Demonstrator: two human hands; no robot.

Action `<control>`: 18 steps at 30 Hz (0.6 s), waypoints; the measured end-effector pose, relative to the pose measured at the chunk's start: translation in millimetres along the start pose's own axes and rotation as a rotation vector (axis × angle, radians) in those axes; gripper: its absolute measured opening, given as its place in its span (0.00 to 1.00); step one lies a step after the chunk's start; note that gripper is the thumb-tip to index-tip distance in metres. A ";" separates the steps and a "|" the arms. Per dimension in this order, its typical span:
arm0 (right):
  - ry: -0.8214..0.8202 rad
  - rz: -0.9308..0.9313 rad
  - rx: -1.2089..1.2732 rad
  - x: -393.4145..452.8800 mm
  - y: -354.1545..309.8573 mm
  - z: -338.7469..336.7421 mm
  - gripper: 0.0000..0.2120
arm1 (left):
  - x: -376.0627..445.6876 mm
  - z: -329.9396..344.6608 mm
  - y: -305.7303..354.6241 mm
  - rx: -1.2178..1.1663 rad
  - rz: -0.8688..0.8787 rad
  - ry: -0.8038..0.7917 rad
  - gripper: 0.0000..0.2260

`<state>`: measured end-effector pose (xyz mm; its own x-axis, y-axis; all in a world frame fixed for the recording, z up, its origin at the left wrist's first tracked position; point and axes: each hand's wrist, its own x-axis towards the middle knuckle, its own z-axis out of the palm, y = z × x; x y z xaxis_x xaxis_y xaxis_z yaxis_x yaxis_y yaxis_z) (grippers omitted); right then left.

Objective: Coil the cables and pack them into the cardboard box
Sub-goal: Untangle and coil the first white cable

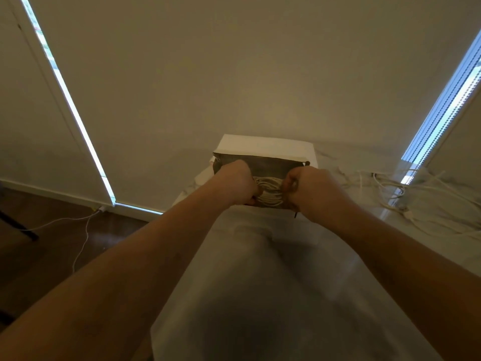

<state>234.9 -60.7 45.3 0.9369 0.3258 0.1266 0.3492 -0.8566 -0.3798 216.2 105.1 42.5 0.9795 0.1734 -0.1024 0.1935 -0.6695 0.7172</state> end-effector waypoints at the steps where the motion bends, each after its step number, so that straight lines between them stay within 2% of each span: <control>1: -0.005 0.003 -0.034 1.7 -0.4 -0.2 0.07 | 0.8 -0.1 0.8 0.056 0.008 -0.004 0.10; 7: -0.008 -0.035 -0.177 2.8 -1.8 3.7 0.11 | 5.2 0.8 0.3 0.196 0.011 0.007 0.11; 18: 0.003 -0.097 -0.310 2.5 -4.9 5.8 0.10 | 5.0 6.9 4.7 0.393 -0.004 0.042 0.16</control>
<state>235.4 -53.3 42.1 0.8989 0.4109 0.1519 0.4244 -0.9029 -0.0689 222.4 97.9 40.6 0.9772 0.2002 -0.0708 0.2118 -0.8929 0.3973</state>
